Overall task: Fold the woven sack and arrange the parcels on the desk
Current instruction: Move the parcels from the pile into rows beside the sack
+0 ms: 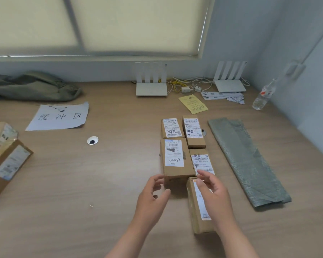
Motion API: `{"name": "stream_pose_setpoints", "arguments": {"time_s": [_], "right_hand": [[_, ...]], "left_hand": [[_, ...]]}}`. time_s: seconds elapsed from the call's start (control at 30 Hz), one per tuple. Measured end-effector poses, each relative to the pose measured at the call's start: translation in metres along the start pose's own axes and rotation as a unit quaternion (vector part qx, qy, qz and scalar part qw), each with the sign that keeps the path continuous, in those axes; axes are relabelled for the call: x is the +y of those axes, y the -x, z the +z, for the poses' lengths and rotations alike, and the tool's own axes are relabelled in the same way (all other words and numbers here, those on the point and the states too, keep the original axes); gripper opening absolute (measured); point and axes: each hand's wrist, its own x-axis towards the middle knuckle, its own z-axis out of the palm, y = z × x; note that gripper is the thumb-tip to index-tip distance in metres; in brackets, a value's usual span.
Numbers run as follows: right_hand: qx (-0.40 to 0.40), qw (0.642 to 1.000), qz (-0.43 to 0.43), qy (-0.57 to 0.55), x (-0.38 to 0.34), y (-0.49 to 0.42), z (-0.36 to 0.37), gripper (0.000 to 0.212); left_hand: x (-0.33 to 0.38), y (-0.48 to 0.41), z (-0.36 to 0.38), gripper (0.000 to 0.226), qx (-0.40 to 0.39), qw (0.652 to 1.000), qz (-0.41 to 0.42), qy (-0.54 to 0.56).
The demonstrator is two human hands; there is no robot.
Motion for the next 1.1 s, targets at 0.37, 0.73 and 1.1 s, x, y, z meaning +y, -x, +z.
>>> {"name": "stream_pose_setpoints", "arguments": {"time_s": [0.37, 0.73, 1.1], "right_hand": [[-0.149, 0.988, 0.005, -0.048, -0.057, 0.053, 0.158, 0.033], [-0.208, 0.977, 0.014, -0.037, -0.095, 0.143, 0.358, 0.032], [-0.31, 0.95, 0.022, 0.004, -0.112, 0.18, 0.491, 0.031]], "left_hand": [[-0.003, 0.017, -0.167, 0.043, 0.085, 0.996, 0.028, 0.027], [-0.045, 0.032, -0.388, 0.041, 0.123, 0.992, 0.024, 0.007], [-0.091, 0.052, -0.515, 0.042, 0.214, 0.976, -0.02, 0.026]]}}
